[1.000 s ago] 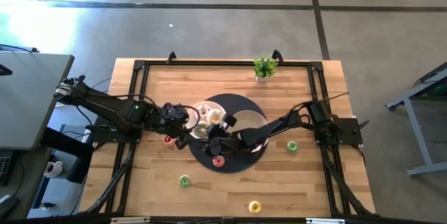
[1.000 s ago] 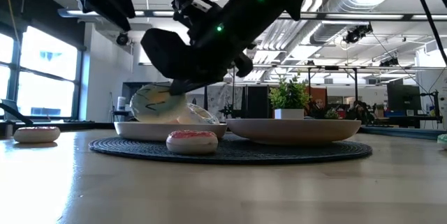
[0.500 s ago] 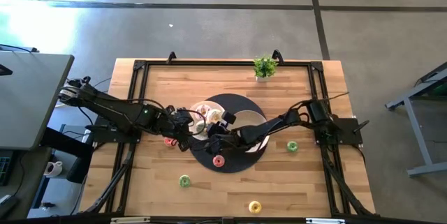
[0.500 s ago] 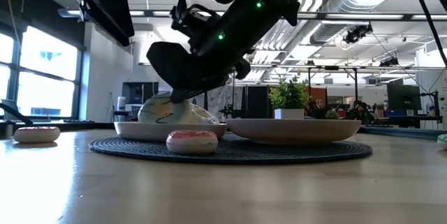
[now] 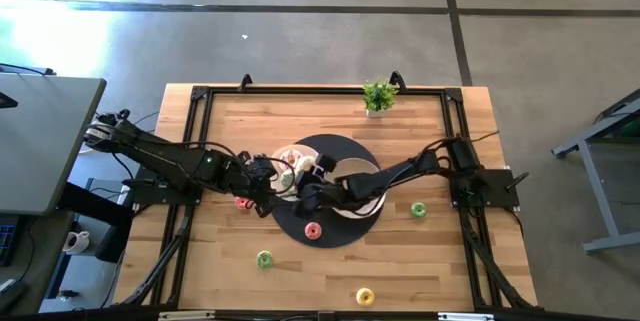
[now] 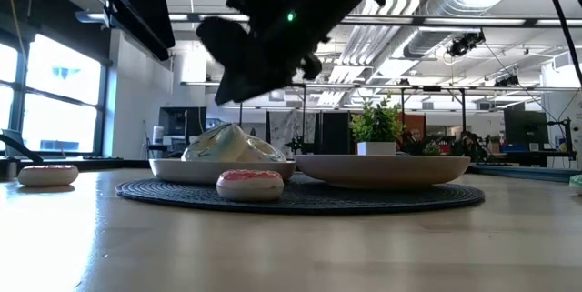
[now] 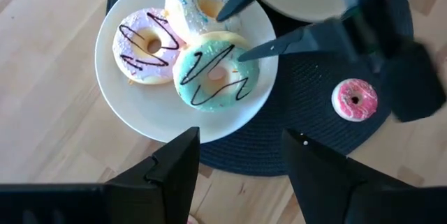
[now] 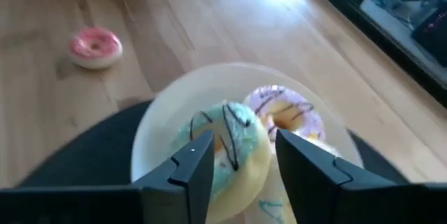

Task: Pick & Place donuts
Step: Put the large light green donut on the white plate, then put the right small pink donut on the light brown plate

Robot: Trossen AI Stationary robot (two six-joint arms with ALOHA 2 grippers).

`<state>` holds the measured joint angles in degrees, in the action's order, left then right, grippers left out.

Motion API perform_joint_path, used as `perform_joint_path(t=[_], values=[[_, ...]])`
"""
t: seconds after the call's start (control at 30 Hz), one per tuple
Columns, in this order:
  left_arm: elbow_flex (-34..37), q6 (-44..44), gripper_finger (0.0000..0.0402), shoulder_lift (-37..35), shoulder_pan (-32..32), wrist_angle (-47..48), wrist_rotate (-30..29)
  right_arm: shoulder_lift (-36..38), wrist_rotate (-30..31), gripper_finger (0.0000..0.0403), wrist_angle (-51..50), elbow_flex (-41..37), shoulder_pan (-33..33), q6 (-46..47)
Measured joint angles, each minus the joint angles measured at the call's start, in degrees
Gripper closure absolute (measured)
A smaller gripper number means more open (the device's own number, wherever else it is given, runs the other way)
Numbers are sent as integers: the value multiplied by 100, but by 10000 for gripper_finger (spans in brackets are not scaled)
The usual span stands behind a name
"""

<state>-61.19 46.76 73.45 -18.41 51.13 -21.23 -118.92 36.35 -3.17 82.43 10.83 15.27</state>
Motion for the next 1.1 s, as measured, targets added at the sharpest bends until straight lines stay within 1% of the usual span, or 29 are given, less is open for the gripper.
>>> perform_joint_path(t=[0.1, 0.17, 0.27, 0.37, 0.43, 0.5, 0.63, 0.77, 0.87, 1.1], values=[[0, 0, 200, 0, 0, 0, 13, 261, -309, 244, -213, 0, 27, -125], [0, 0, 200, 0, 0, -1, 13, 473, -643, 240, -542, 0, 48, -206], [0, 0, 200, 0, 1, 2, 15, 832, -1245, 238, -1204, 2, 114, -163], [0, 0, 200, 0, 0, 2, 15, 1110, -2034, 240, -1926, 2, 214, 14], [0, -18, 200, 0, 2, -1, 15, 1179, -2505, 244, -2201, 2, 322, 148], [-2, -26, 200, 0, 0, -3, 15, 1174, -2759, 248, -2244, -1, 473, 304], [-2, -24, 200, 0, 0, -44, 11, 998, -2721, 253, -1813, -211, 755, 421], [-2, -22, 200, 0, 0, -47, 11, 780, -2393, 252, -1042, -626, 888, 709], [-2, -22, 200, 0, 0, -46, 11, 701, -2327, 254, -440, -940, 864, 953], [-2, -22, 200, 0, 2, -44, 13, 602, -2327, 264, 273, -1590, 687, 1270]])
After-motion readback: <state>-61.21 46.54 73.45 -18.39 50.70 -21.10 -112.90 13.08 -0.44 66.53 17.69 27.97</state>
